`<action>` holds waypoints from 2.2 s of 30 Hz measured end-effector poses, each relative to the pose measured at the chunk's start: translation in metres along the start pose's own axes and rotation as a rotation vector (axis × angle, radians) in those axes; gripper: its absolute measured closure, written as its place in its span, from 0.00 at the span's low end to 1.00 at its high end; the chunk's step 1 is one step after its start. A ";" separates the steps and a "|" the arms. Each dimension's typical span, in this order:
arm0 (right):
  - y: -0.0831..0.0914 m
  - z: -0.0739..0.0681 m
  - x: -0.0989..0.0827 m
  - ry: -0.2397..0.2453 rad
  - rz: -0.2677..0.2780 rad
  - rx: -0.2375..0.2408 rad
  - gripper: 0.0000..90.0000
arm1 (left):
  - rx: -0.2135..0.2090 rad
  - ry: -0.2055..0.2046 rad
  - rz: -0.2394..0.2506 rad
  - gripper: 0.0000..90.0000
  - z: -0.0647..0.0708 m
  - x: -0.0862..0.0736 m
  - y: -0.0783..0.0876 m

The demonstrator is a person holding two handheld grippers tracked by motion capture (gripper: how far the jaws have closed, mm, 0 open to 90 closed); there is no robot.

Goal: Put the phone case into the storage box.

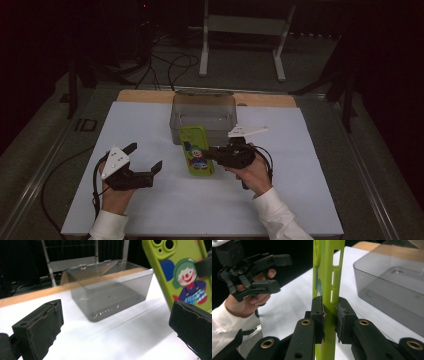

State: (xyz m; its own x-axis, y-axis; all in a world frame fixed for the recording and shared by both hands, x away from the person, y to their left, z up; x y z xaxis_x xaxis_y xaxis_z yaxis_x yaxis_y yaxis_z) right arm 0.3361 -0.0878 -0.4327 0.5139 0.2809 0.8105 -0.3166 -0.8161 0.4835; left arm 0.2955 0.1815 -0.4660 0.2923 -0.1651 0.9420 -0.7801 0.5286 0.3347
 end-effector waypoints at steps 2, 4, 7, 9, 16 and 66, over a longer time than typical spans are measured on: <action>-0.001 0.002 0.000 -0.010 -0.013 -0.013 0.87 | 0.014 0.011 -0.003 0.00 -0.004 -0.006 0.004; -0.001 0.003 0.000 -0.019 -0.011 -0.015 0.87 | 0.024 0.025 -0.001 0.00 -0.008 -0.012 0.008; -0.002 0.003 0.001 -0.029 -0.016 -0.024 0.87 | 0.037 0.035 -0.005 0.00 -0.012 -0.020 0.013; -0.003 0.004 0.001 -0.034 -0.018 -0.026 0.87 | 0.045 0.034 -0.012 0.00 -0.013 -0.025 0.015; -0.005 0.005 0.002 -0.056 -0.027 -0.036 0.87 | 0.058 0.016 -0.034 0.00 -0.016 -0.041 0.021; 0.000 0.027 0.038 -0.257 -0.059 -0.175 0.87 | 0.225 -0.011 -0.036 0.00 -0.035 -0.062 0.021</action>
State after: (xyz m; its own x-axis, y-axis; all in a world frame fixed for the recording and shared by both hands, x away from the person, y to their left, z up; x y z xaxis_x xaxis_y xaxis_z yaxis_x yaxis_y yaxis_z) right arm 0.3775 -0.0910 -0.4113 0.7131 0.1697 0.6802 -0.4014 -0.6966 0.5946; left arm 0.2800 0.2322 -0.5179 0.3169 -0.1902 0.9292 -0.8733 0.3236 0.3641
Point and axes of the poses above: each handheld gripper's, and its own axes: y roughly backward along the jaws, x roughly out of its top, z roughly to its right, the point moved 5 cm from there along -y, roughly forward along the jaws, and after that the axes turned 2 degrees about -z, right-handed, at the moved point
